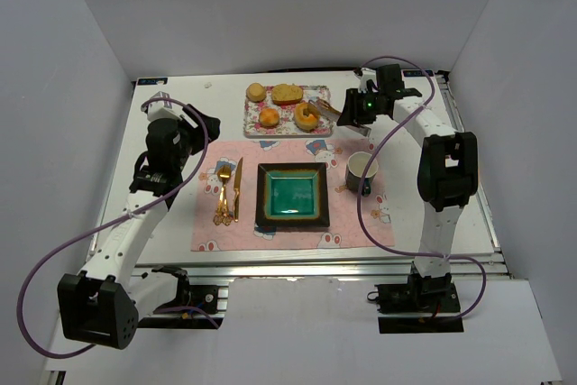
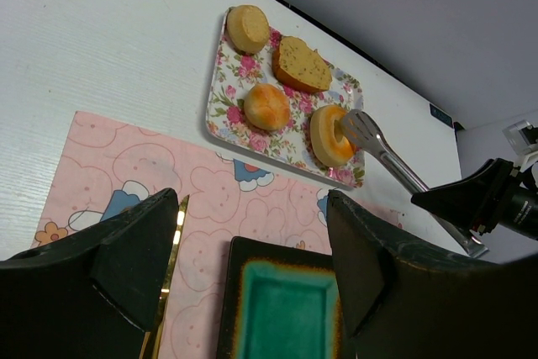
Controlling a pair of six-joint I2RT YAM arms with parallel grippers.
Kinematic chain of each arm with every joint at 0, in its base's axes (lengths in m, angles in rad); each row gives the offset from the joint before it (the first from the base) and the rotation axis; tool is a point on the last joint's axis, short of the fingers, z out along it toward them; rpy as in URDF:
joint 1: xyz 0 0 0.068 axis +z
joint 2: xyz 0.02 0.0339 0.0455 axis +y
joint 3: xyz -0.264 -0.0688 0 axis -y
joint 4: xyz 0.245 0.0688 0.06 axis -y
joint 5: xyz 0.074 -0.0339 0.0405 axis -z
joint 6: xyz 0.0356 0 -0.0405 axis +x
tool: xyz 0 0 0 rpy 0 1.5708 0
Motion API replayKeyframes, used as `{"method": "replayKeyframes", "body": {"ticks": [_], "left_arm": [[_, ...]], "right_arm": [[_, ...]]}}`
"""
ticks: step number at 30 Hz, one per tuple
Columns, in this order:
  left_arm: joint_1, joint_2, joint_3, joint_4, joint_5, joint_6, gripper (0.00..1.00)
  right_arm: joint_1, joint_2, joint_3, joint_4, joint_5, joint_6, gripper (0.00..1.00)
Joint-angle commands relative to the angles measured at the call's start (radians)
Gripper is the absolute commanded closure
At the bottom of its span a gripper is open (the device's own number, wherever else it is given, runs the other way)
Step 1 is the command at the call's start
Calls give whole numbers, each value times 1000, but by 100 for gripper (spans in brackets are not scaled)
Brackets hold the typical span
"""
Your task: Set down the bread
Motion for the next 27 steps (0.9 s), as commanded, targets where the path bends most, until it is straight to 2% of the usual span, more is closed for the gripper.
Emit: {"method": "replayKeyframes", "body": {"ticks": [1,17,27], "left_arm": [[-2,-33,-4,-6,-19,-3,19],[-3,-62,-6,-16,-31,-6,19],[-2,-83,-13,-11,-37,-5,20]], "right_arm": [[2,-1,-3,30,-32,30,54],[-18,-57,-3,58,-154,54,98],[-18,-209,-84,43,-360,-53,100]]}}
